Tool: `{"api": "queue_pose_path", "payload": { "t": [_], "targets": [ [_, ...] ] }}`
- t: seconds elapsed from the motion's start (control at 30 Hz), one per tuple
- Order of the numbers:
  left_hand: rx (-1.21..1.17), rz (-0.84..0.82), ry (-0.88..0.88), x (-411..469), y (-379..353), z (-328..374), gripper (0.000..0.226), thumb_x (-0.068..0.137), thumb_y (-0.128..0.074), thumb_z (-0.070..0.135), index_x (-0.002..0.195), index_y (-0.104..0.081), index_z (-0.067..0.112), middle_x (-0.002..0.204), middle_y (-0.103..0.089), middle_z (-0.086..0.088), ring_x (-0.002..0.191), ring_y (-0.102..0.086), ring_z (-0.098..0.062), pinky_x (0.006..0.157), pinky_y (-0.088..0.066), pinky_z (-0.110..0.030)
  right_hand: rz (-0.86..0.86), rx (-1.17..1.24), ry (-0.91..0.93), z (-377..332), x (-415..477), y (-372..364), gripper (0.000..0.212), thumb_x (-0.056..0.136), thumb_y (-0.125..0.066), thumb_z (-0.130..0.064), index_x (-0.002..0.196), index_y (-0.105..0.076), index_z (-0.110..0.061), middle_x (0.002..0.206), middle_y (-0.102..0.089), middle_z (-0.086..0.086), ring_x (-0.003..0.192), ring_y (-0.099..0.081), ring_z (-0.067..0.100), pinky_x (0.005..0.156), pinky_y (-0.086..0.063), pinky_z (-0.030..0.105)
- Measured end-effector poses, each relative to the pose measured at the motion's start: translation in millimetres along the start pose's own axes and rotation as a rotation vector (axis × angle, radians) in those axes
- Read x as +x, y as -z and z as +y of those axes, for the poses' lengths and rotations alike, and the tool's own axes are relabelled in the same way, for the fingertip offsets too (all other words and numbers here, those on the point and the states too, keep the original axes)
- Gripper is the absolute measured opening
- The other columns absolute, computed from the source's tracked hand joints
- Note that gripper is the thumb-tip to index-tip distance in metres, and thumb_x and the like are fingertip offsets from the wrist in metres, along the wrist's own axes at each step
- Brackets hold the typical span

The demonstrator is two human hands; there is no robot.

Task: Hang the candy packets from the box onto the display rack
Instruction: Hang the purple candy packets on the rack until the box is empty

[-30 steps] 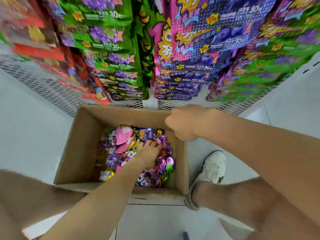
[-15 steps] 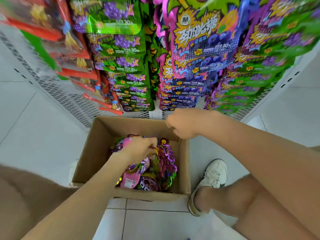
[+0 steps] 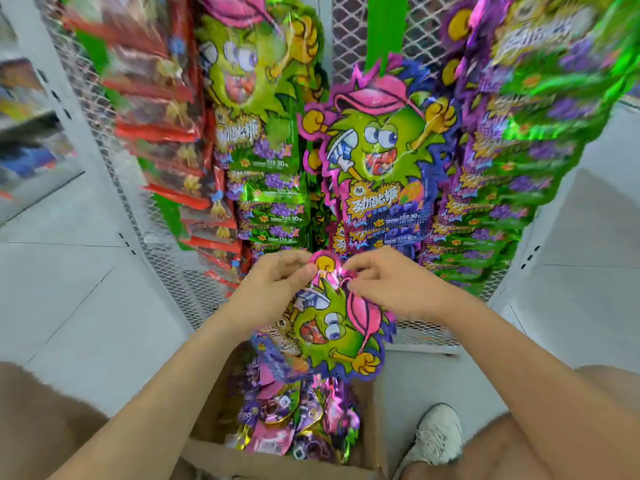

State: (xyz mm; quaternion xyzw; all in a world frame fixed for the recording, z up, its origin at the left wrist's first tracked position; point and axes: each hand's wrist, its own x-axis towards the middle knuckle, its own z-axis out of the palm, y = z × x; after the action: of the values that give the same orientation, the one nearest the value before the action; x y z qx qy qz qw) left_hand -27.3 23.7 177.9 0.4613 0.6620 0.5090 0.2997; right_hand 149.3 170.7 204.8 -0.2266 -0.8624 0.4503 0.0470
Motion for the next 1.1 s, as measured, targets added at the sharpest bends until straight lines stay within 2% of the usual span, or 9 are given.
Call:
{"api": "queue_pose_path", "payload": {
  "t": [0.2,0.23,0.33,0.4,0.5,0.6,0.77,0.93,1.1],
  "targets": [
    [-0.083,0.104,0.048,6,4,46,0.021,0.111,-0.055,0.028,0.094,-0.065,0.022,0.092,-0.07,0.005,0.094,-0.065,-0.016,0.095,-0.048,-0.037,0.258,0.229,0.083,-28,-13,27,0.009,0.094,-0.078,-0.029,0.095,-0.077,-0.02,0.065,-0.07,-0.016,0.058,-0.059,-0.002,0.061,-0.044,0.013],
    [-0.127,0.17,0.049,9,3,51,0.023,0.111,-0.054,0.027,0.091,-0.063,0.023,0.09,-0.068,0.004,0.092,-0.064,-0.018,0.092,-0.047,-0.038,0.301,0.236,0.091,-30,-15,36,0.011,0.09,-0.082,-0.03,0.095,-0.078,-0.021,0.072,-0.075,-0.015,0.066,-0.065,-0.004,0.067,-0.05,0.016],
    [-0.335,0.35,0.073,17,2,63,0.027,0.105,-0.06,0.029,0.078,-0.063,0.03,0.09,-0.065,-0.001,0.091,-0.06,-0.024,0.084,-0.045,-0.044,0.413,0.248,0.093,-28,-21,55,0.029,0.08,-0.088,-0.045,0.097,-0.08,-0.023,0.104,-0.08,0.009,0.093,-0.071,0.015,0.089,-0.058,0.057],
    [-0.364,0.389,0.071,21,1,70,0.024,0.097,-0.061,0.032,0.073,-0.059,0.031,0.082,-0.057,0.0,0.086,-0.052,-0.024,0.074,-0.04,-0.042,0.524,0.297,0.14,-26,-24,63,0.024,0.083,-0.087,-0.042,0.095,-0.081,-0.023,0.108,-0.08,0.003,0.103,-0.075,0.02,0.099,-0.056,0.056],
    [-0.147,0.464,-0.044,23,-2,90,0.007,0.096,-0.063,0.02,0.091,-0.06,0.025,0.081,-0.061,0.011,0.078,-0.056,-0.019,0.078,-0.049,-0.039,0.64,0.218,0.226,-39,-28,73,0.021,0.092,-0.081,-0.027,0.112,-0.079,-0.023,0.104,-0.08,-0.006,0.103,-0.075,0.015,0.096,-0.059,0.048],
    [0.172,0.565,-0.309,32,-3,127,0.04,0.09,-0.062,0.001,0.126,-0.057,0.018,0.116,-0.065,0.006,0.102,-0.061,-0.003,0.088,-0.049,-0.017,0.753,0.082,0.285,-62,-30,93,0.028,0.094,-0.077,-0.017,0.122,-0.074,-0.018,0.1,-0.08,-0.007,0.098,-0.075,0.012,0.09,-0.06,0.043],
    [0.49,0.496,-0.564,63,-1,201,0.058,0.087,-0.058,0.0,0.143,-0.055,0.014,0.14,-0.059,0.002,0.131,-0.052,-0.012,0.102,-0.03,-0.003,0.958,-0.29,0.303,-113,-21,134,0.025,0.098,-0.068,-0.02,0.122,-0.074,-0.018,0.102,-0.076,0.0,0.096,-0.069,0.025,0.086,-0.049,0.033],
    [0.316,0.459,-0.417,103,-1,255,0.049,0.09,-0.057,0.015,0.138,-0.056,0.019,0.11,-0.061,0.018,0.112,-0.065,-0.017,0.102,-0.054,-0.04,1.084,-0.263,0.412,-146,6,153,0.027,0.09,-0.073,-0.021,0.117,-0.071,-0.022,0.095,-0.071,-0.007,0.096,-0.07,0.021,0.093,-0.054,0.042],
    [0.179,0.395,-0.288,126,12,266,0.005,0.1,-0.059,0.024,0.099,-0.064,0.024,0.091,-0.062,0.005,0.082,-0.056,-0.016,0.075,-0.043,-0.026,1.131,-0.057,0.46,-146,32,160,0.016,0.096,-0.067,-0.017,0.111,-0.063,-0.02,0.079,-0.071,-0.011,0.078,-0.065,0.01,0.079,-0.051,0.031]
  ]
}}
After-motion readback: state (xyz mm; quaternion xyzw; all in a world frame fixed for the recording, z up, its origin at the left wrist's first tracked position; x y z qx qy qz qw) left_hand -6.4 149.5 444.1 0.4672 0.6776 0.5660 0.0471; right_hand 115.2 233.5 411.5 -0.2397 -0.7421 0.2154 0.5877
